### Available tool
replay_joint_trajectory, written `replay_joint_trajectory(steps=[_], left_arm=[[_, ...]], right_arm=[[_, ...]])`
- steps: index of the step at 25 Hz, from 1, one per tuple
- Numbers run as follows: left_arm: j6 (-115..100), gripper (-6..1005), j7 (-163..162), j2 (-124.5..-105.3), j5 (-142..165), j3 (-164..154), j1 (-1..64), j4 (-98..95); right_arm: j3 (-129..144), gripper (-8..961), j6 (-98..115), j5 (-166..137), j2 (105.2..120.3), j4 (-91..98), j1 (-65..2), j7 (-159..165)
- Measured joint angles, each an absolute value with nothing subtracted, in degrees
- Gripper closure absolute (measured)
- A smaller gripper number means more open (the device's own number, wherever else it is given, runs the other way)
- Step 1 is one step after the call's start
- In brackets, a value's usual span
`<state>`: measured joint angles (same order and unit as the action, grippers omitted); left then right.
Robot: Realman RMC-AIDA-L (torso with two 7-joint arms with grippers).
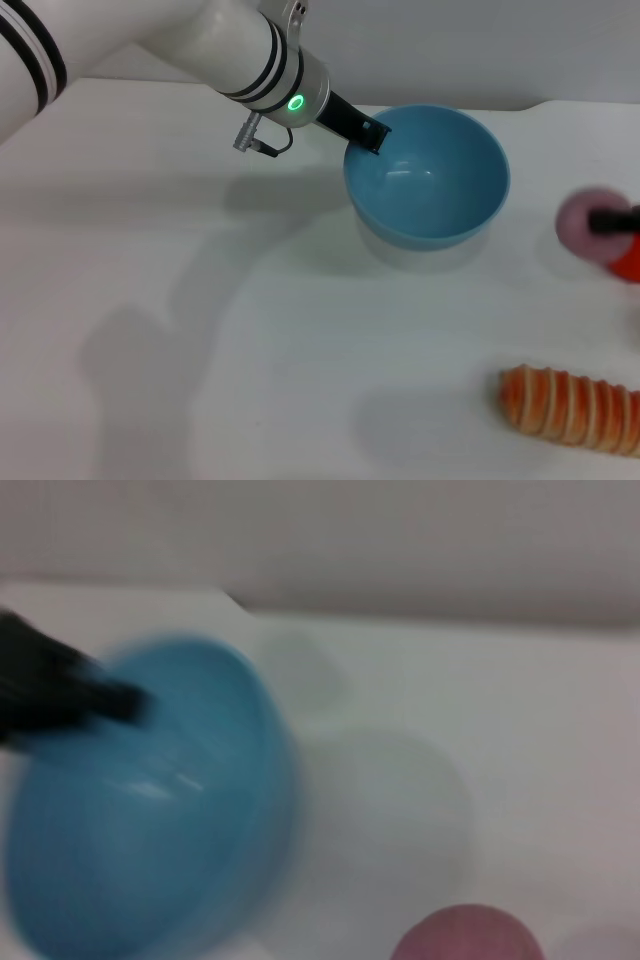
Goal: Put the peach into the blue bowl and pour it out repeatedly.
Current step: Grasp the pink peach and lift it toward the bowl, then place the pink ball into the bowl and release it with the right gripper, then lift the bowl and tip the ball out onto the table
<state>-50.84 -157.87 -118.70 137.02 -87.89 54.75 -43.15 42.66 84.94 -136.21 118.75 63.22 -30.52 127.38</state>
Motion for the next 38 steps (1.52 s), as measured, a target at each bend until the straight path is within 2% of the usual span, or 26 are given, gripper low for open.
replay_joint_trajectory(steps=[6,16,23,26,30,38], left_arm=[[-49.12,1000,-158.24,-118.81,133.92,-92.48,55.09,-43.11],[-47.78,1001,-158.28,-118.82,130.17,-95.16,54.23,-43.06],[-47.42,1000,-158.29,-118.69,129.89,-95.16,53.67,-43.04],[-46.88,1000,-158.28,-118.67,129.85,-95.27,53.6,-42.63],[-46.47,1000,-158.05,-118.63,129.87,-95.38,53.55,-42.68],[-42.15,1000,-154.37,-118.58,133.91,-99.16,55.01,-47.52]], right_arm=[[45.77,728,91.45,-125.1,118.77,69.65,-31.3,127.88],[55.82,819,83.94,-123.29,118.65,62.87,-35.39,126.69],[56.3,491,81.21,-122.63,118.66,62.86,-34.15,125.19],[55.89,363,78.71,-119.83,118.6,62.96,-31.35,122.6],[54.82,364,77.28,-115.52,118.57,63.34,-28.03,119.38],[45.64,364,78.57,-86.46,118.71,50.17,-12.89,97.3]])
